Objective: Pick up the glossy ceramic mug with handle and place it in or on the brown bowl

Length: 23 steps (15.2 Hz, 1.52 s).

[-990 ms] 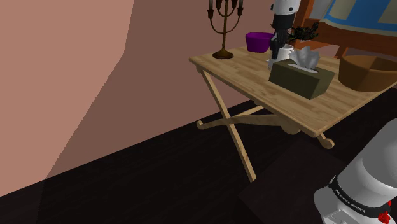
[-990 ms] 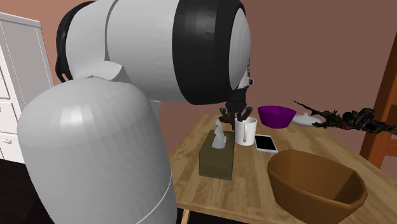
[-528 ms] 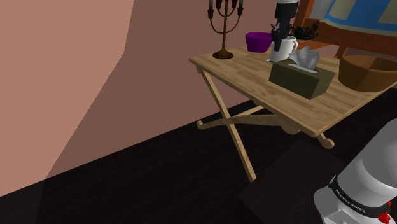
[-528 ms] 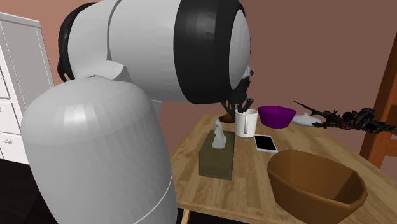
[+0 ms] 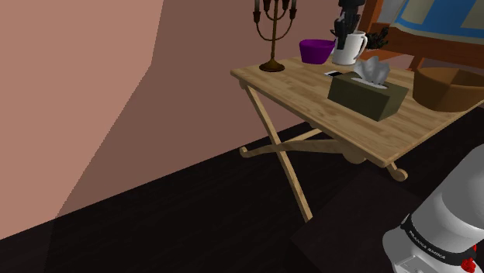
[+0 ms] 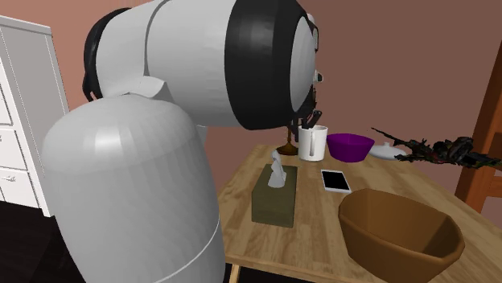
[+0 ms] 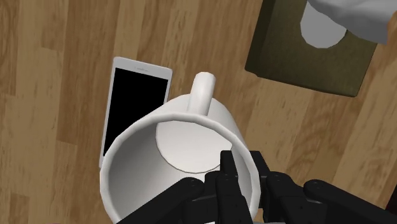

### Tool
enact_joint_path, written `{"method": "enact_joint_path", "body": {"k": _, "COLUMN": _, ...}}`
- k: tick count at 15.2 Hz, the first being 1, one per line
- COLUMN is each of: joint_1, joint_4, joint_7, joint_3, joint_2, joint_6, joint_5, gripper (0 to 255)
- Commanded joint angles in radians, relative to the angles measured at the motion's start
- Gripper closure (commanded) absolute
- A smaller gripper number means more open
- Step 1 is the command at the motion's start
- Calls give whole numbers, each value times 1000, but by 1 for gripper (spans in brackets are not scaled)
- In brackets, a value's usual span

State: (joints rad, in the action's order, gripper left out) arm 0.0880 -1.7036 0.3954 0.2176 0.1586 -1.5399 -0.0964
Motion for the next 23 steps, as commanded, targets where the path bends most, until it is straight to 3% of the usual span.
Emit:
{"method": "enact_joint_path", "body": {"k": 1, "joint_1": 0, "joint_4": 32, "joint_7": 3, "joint_3": 0, "joint_2": -6, "joint_6": 27, "joint_5": 1, "gripper": 255}}
{"method": "enact_joint_path", "body": {"k": 15, "joint_1": 3, "joint_4": 323, "joint_7": 29, "joint_3": 7, "joint_2": -95, "joint_6": 228, "joint_5": 17, "gripper": 255}}
{"method": "enact_joint_path", "body": {"k": 23, "joint_1": 40, "joint_4": 79, "joint_7": 106, "joint_3": 40, "joint_2": 165, "joint_6": 231, "joint_5": -53, "gripper": 255}}
